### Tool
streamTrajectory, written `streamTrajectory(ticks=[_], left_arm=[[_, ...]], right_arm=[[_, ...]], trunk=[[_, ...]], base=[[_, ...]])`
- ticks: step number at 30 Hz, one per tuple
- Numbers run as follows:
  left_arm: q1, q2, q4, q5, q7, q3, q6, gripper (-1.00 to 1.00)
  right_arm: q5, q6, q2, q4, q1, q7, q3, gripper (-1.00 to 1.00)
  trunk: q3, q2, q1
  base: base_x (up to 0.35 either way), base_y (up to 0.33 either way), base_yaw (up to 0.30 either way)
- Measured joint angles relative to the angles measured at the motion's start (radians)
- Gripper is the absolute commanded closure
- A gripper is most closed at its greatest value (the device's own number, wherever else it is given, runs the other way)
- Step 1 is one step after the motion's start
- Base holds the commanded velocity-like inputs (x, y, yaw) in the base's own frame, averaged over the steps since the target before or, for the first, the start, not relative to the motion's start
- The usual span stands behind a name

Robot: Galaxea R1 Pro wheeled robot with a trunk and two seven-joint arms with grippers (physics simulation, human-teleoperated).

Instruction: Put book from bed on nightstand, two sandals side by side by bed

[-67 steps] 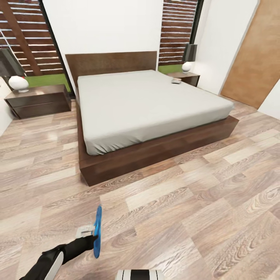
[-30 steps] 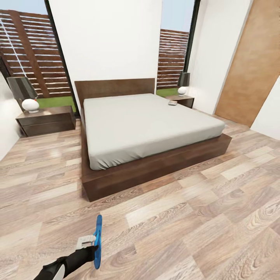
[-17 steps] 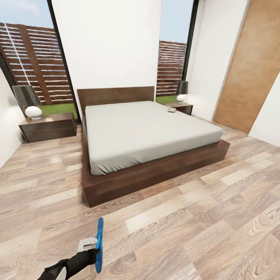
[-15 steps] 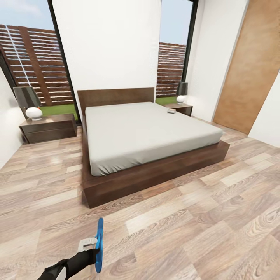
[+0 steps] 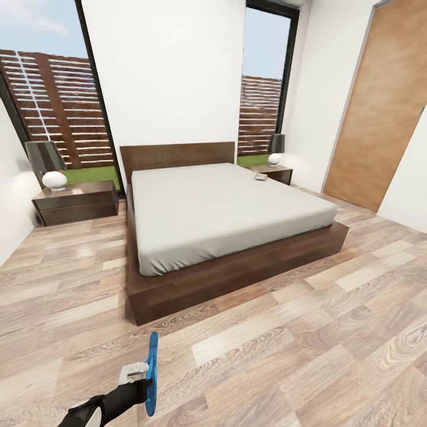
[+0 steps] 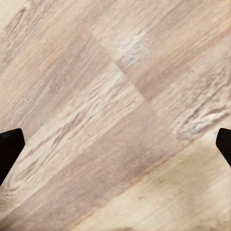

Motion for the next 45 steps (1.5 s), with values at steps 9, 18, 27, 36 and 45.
streamTrajectory(ticks=[9, 18, 27, 36, 45], left_arm=[[0.0, 0.0, 0.0, 0.0, 0.0, 0.0, 0.0, 1.0], [0.0, 0.0, 0.0, -0.001, 0.001, 0.0, 0.0, 1.0], [0.0, 0.0, 0.001, 0.0, 0.002, 0.001, 0.0, 1.0], [0.0, 0.0, 0.002, 0.001, 0.002, 0.001, -0.001, 1.0], [0.0, 0.0, 0.002, 0.001, 0.002, 0.001, -0.001, 1.0]], right_arm=[[0.0, 0.0, 0.0, -0.001, 0.0, 0.001, 0.0, -1.0], [0.001, 0.0, 0.0, -0.006, 0.001, 0.002, 0.0, -1.0], [0.001, 0.0, 0.0, -0.008, 0.0, 0.002, 0.0, -1.0], [0.0, 0.0, 0.0, -0.008, 0.001, 0.002, 0.0, -1.0], [0.0, 0.0, 0.0, -0.008, 0.001, 0.002, 0.0, -1.0]], trunk=[[0.028, 0.063, -0.035], [0.05, 0.112, -0.061], [0.05, 0.112, -0.061], [0.05, 0.112, -0.061], [0.05, 0.112, -0.061]], base=[[0.0, 0.0, 0.0], [0.0, 0.0, -0.093], [0.0, 0.0, -0.284], [0.0, 0.0, -0.3], [0.0, 0.0, -0.3]])
